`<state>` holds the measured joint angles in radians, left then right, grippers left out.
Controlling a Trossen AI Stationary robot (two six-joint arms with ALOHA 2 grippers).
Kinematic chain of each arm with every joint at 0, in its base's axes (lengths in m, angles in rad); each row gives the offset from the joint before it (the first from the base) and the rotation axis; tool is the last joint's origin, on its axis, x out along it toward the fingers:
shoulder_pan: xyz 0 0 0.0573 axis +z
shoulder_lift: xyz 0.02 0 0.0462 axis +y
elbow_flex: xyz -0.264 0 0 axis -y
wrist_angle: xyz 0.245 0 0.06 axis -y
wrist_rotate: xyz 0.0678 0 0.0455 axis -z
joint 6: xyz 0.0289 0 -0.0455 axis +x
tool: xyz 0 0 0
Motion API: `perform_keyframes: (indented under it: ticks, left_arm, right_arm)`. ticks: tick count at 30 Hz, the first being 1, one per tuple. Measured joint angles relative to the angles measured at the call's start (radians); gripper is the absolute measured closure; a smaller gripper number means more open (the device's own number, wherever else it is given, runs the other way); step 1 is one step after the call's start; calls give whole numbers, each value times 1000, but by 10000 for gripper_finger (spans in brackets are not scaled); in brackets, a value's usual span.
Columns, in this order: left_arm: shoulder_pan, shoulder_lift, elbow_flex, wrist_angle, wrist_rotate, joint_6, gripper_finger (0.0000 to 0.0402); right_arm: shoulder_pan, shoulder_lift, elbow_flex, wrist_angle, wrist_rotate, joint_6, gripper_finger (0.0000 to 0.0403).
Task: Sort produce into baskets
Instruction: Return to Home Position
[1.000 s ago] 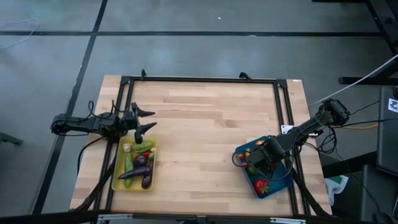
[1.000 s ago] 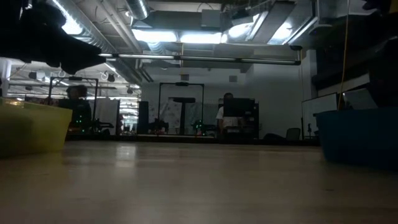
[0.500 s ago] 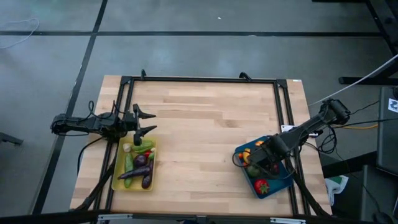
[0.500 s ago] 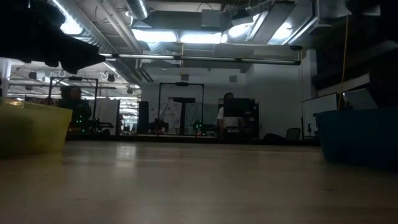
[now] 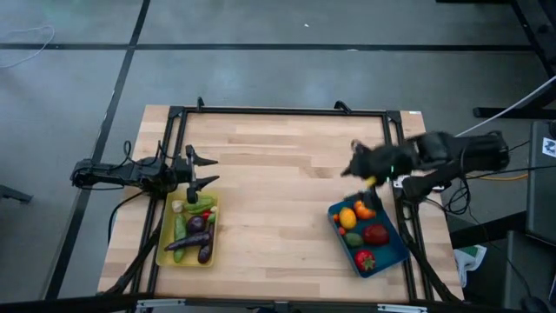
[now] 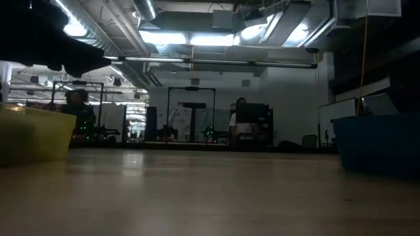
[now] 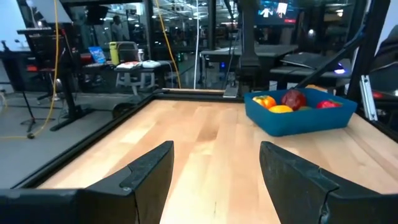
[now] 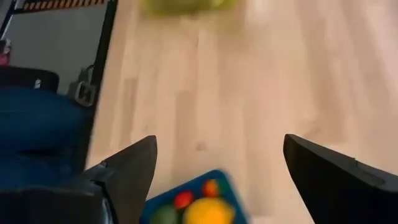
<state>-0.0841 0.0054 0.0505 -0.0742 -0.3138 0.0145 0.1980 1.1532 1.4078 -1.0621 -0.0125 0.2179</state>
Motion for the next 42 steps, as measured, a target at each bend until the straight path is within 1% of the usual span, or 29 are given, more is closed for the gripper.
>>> perform_keyframes:
  ticks: [3,6,10,12,16,20,23,26,28,34,40,42]
  left_arm:
    - [0,0,0,0,0,-10,167]
    - [0,0,0,0,-1,20,167]
    - [0,0,0,0,-2,37,167]
    - [0,0,0,0,-2,37,167]
    - [0,0,0,0,-4,38,167]
    - [0,0,0,0,-5,38,167]
    - [0,0,0,0,-5,38,167]
    - [0,0,0,0,-5,38,167]
    - [0,0,0,0,-5,38,167]
    - [0,0,0,0,-5,38,167]
    - [0,0,0,0,-5,38,167]
    - [0,0,0,0,-5,38,167]
  right_arm:
    - [-127,-19,-1,9,-64,-128,59]
    - [-231,-36,-34,45,-141,-228,59]
    - [-341,-104,-154,136,-308,-290,59]
    - [-381,-159,-229,177,-355,-302,59]
    - [-439,-300,-407,317,-357,-287,59]
    - [-464,-448,-604,479,-349,-245,59]
    - [-468,-563,-742,637,-284,-196,59]
    - [-468,-651,-862,737,-218,-172,59]
    - [-468,-713,-928,771,-197,-170,59]
    - [-468,-877,-1050,782,-182,-147,59]
    - [-467,-1023,-1114,785,-179,-145,59]
    - [-467,-1069,-1130,785,-161,-144,59]
